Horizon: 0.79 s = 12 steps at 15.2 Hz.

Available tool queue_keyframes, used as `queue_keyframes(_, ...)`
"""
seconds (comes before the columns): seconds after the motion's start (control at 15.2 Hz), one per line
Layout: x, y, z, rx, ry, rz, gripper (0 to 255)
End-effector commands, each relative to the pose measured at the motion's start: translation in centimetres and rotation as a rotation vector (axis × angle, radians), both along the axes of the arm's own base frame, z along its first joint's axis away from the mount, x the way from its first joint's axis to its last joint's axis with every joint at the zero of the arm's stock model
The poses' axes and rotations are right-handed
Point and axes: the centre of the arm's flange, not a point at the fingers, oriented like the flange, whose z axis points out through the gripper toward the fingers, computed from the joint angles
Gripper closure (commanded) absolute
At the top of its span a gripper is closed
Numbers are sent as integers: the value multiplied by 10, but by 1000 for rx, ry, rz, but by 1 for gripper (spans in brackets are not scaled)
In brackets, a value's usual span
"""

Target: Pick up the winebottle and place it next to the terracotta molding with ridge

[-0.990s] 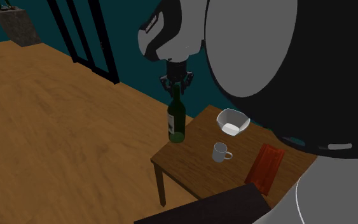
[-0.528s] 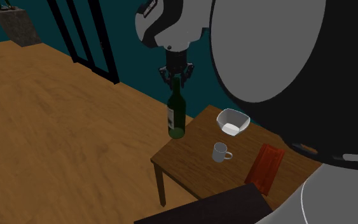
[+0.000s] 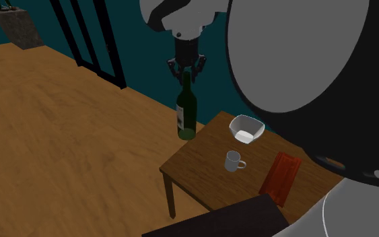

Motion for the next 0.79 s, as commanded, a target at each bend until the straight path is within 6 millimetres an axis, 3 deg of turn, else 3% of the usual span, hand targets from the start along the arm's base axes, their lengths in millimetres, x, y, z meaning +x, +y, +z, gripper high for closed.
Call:
queue_keyframes(0.0,0,0,11,0,0,0,255)
queue_keyframes(0.73,0,0,69,0,0,0,255)
